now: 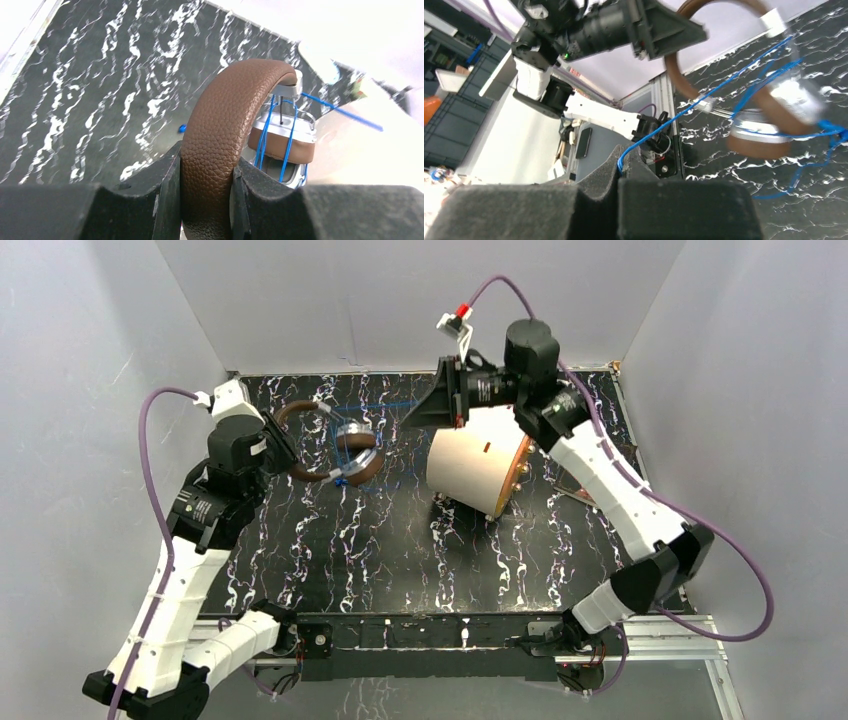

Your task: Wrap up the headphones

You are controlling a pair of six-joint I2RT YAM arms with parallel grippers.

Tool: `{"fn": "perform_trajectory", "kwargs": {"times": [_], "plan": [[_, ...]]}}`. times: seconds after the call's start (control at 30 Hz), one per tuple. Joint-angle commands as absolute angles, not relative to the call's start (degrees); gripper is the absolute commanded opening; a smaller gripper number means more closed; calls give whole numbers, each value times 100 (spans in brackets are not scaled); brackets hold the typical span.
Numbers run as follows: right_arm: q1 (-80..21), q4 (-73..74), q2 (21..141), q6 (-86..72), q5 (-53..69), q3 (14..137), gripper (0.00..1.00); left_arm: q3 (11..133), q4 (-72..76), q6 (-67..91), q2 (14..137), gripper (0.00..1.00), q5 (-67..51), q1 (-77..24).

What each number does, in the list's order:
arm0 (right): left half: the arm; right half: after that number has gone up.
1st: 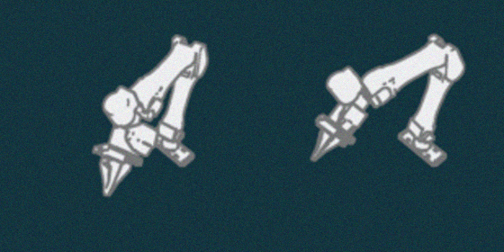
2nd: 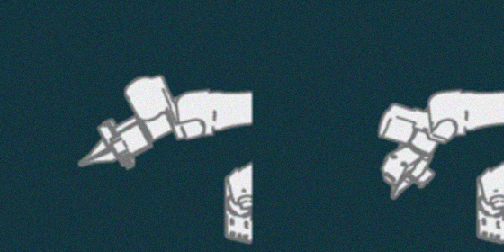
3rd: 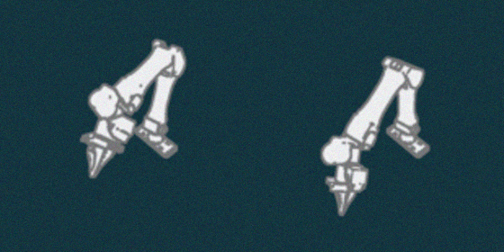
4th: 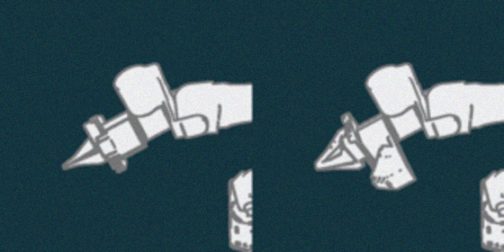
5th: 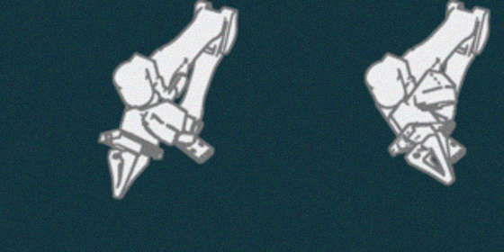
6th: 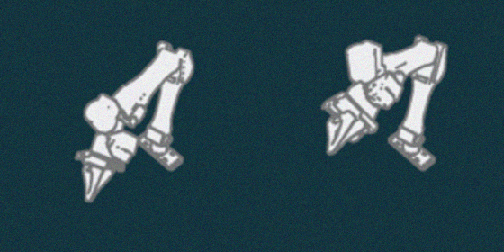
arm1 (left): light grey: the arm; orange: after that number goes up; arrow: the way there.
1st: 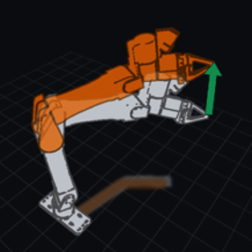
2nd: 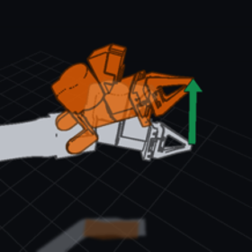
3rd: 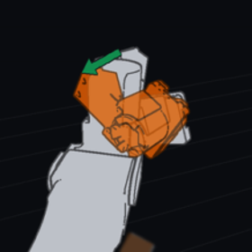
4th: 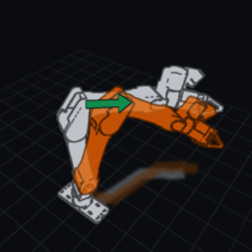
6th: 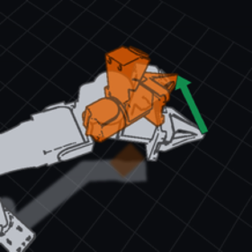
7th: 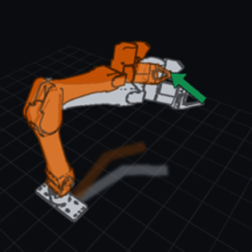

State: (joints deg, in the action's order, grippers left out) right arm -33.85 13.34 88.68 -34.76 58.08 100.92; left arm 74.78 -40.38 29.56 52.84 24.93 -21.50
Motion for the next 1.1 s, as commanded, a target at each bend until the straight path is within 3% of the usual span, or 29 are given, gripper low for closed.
{"fn": "perform_trajectory", "kwargs": {"times": [0.0,0.3,0.53,0.83,1.07], "plan": [[-4003,-638,7965,-4339,5294,8938,0,7424,-2278,3630,5239,0,2790,-2144],[-5801,-1701,6969,-3123,2874,6845,3,7495,-1129,4783,5012,0,2568,-2143],[-5941,-4251,6483,-3047,1849,4734,8,7543,-699,6230,4608,0,1590,-2138],[-5850,-6095,7838,-2617,2026,4507,11,7844,-1184,7170,4228,0,-549,-2144],[-5052,-7214,9456,-3288,3869,5713,18,8483,-1685,6700,4271,0,-2828,-2149]]}}
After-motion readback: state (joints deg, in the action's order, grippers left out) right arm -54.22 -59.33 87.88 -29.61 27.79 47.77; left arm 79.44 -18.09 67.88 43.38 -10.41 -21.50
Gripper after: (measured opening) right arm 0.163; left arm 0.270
